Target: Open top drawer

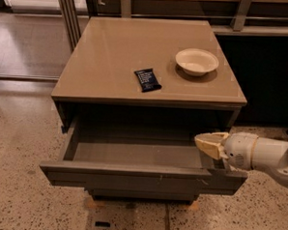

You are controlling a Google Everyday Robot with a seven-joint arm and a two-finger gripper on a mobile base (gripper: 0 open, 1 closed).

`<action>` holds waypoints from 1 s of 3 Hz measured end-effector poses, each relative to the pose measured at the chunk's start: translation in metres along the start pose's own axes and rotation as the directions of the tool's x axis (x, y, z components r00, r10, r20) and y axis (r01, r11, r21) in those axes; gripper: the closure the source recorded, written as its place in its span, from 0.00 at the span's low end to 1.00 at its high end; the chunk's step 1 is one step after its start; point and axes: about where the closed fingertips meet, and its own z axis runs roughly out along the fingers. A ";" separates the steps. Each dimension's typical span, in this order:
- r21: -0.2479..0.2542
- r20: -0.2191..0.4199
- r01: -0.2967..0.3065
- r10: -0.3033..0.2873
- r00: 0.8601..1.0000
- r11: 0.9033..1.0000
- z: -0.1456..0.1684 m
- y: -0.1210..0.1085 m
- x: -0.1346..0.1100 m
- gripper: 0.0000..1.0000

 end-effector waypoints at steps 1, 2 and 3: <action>0.002 -0.001 -0.001 0.001 1.000 1.000 -0.001 -0.001 0.001 0.58; 0.002 -0.001 -0.001 0.001 1.000 1.000 -0.001 -0.001 0.001 0.35; 0.002 -0.001 -0.001 0.001 1.000 1.000 -0.001 -0.001 0.001 0.12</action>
Offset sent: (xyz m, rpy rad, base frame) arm -0.0002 -0.0012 -0.0006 -0.0012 0.0012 -0.0020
